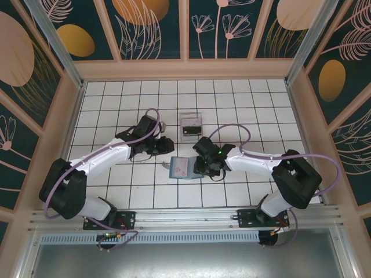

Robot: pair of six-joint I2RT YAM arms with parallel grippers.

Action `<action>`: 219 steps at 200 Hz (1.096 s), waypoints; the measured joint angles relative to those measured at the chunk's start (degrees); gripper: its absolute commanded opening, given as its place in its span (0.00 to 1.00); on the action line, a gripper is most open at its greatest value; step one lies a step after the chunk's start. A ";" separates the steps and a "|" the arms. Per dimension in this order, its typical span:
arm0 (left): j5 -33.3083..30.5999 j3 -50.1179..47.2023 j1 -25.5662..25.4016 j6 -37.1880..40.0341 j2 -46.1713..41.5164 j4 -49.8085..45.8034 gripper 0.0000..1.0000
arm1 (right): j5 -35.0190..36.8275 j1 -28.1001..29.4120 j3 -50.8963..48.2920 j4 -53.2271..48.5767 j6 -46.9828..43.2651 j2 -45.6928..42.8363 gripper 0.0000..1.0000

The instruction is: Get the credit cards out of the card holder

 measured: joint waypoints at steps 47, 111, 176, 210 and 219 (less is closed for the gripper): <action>1.33 -2.03 -1.46 -0.72 2.16 1.36 0.28 | 2.08 0.26 2.80 -3.54 0.13 1.79 0.42; 2.19 -3.54 -3.13 -2.58 4.55 5.84 0.26 | 5.92 0.26 8.76 -9.73 -0.52 2.08 0.44; 3.34 -6.49 -3.39 -3.50 5.53 8.63 0.25 | 4.68 0.26 13.94 -9.64 -1.62 2.08 0.41; 4.09 -6.86 -4.70 -3.69 6.51 9.40 0.25 | 0.20 0.26 13.94 -4.57 -1.40 2.49 0.33; 4.33 -6.86 -5.14 -3.87 6.86 9.49 0.25 | -1.18 0.26 13.86 -2.58 -1.29 3.17 0.31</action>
